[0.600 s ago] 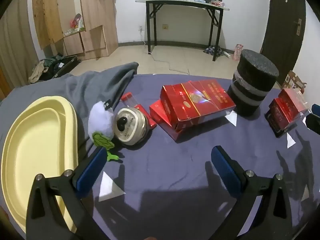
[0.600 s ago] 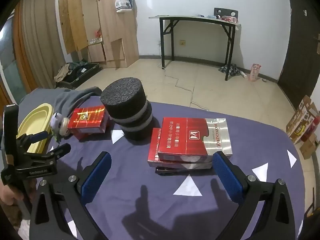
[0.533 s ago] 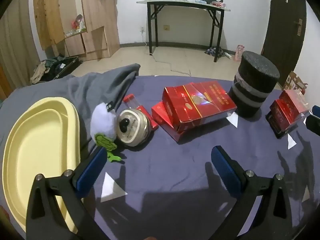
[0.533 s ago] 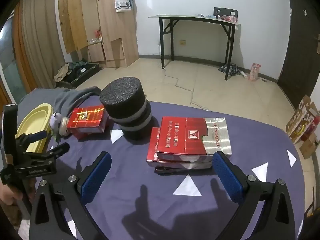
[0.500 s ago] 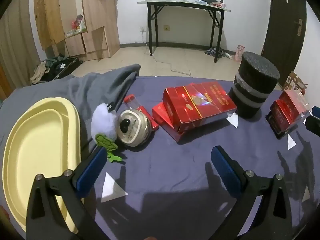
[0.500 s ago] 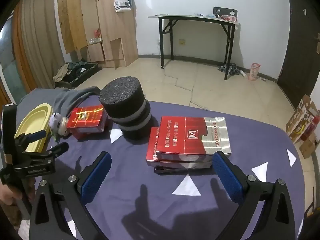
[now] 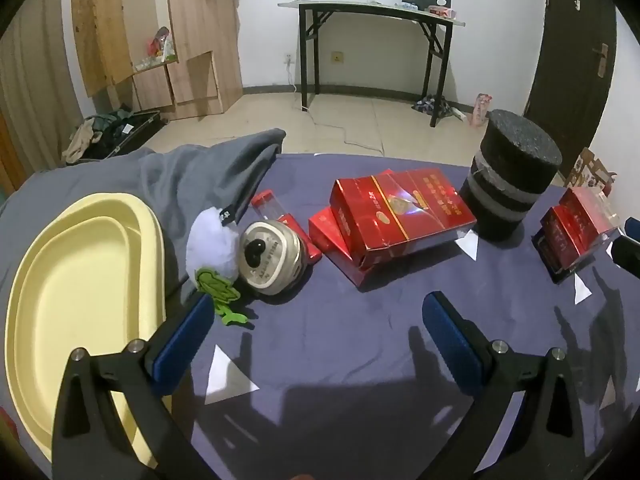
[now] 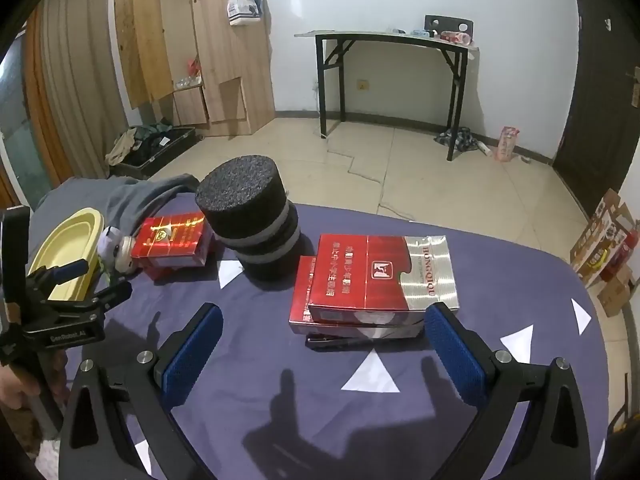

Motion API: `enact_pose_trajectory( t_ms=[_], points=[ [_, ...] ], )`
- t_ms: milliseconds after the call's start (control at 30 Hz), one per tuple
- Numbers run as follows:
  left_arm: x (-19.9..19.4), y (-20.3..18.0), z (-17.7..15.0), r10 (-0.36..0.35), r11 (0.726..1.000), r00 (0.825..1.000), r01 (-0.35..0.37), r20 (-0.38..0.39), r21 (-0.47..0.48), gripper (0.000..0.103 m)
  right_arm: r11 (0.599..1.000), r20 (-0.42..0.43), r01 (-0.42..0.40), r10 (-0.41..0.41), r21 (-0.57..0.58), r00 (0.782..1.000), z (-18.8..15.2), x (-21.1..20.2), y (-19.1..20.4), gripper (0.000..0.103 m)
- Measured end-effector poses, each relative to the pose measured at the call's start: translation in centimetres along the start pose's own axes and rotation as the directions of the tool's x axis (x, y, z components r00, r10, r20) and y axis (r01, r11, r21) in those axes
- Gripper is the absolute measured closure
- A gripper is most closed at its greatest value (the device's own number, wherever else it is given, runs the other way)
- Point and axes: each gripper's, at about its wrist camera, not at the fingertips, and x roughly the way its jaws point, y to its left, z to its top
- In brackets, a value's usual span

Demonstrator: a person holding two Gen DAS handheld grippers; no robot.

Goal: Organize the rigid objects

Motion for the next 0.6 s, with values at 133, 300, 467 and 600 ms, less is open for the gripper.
enact_pose_trajectory(
  t_ms=[133,300,467,600],
  points=[
    [0.0,-0.18,-0.15,0.001,1.0,1.0,-0.001,0.003,0.005,0.0,1.0,-0.006,0.006,-0.006,-0.003,1.0,0.01,-0.02,0.04,0.0],
    [-0.03,-0.18,-0.27,0.004,1.0,1.0,-0.004,0.007,0.007,0.0,1.0,-0.009,0.005,-0.005,-0.004,1.0,0.09,0.05,0.09,0.0],
    [-0.37,-0.2,-0.21,0.015,1.0,1.0,-0.015,0.018,0.006,0.0,1.0,-0.013,0.008,-0.008,-0.001,1.0,0.16,0.14,0.11,0.0],
    [-0.59,-0.25,-0.05,0.013,1.0,1.0,-0.014,0.022,0.008,0.0,1.0,-0.014,0.008,-0.008,-0.002,1.0,0.17,0.2,0.08,0.0]
  ],
)
